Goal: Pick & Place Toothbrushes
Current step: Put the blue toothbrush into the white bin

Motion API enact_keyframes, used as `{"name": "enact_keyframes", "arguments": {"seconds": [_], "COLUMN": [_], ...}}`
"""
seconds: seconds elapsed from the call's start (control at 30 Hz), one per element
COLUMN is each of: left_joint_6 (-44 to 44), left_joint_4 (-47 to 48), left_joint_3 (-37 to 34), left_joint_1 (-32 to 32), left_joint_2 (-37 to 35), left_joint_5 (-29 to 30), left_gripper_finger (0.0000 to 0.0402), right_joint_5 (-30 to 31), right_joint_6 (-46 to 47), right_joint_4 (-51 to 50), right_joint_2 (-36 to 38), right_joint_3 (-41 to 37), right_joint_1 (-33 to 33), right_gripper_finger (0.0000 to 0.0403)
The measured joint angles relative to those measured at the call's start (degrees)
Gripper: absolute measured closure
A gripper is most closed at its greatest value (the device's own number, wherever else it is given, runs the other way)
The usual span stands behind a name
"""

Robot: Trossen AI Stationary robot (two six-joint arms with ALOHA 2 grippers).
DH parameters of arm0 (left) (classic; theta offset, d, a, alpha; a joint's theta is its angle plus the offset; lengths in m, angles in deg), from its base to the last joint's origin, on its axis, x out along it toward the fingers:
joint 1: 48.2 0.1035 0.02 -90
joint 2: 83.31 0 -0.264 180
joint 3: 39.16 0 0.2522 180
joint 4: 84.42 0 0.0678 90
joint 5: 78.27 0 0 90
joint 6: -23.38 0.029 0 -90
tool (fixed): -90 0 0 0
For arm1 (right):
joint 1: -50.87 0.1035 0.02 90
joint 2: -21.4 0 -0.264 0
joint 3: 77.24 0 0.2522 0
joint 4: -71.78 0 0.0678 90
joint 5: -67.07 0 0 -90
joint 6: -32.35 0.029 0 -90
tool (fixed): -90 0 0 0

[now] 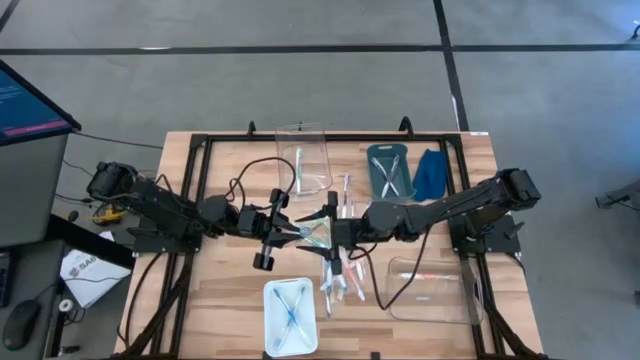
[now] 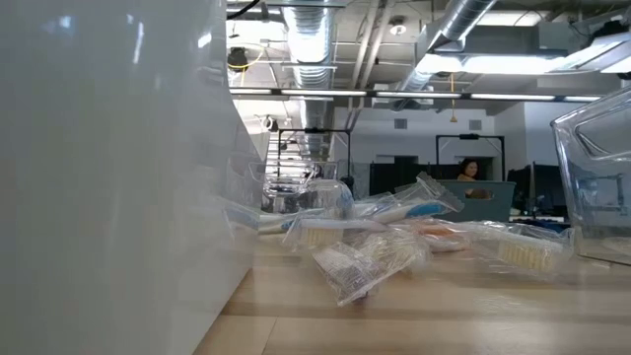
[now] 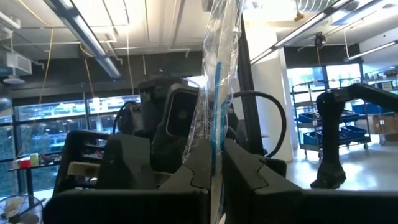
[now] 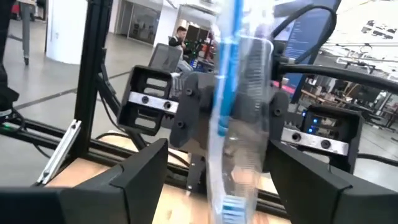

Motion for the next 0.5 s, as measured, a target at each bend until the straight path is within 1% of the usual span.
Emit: {"name": "enact_keyframes", "arguments": {"seconds": [0.4, 0.5], "left_joint_6": [-0.09, -0.1], "left_joint_4": [1.01, 0.99], "left_joint_3": [0.0, 0.0], "left_joint_1": [-0.01, -0.01], "left_joint_2": [0.02, 0.02], "left_joint_5": [0.03, 0.05], "left_gripper_finger": [0.0394, 0.0394], "right_joint_5": [0.24, 2.29], "right_joint_6": [-1.96, -1.93], "right_joint_4": [-1.06, -1.03], "right_joint_2": [0.76, 0.74], "right_joint_3": [-0.02, -0.02], "right_joint_1": [2.03, 1.99], "right_gripper_finger": [0.0137, 0.0143]}}
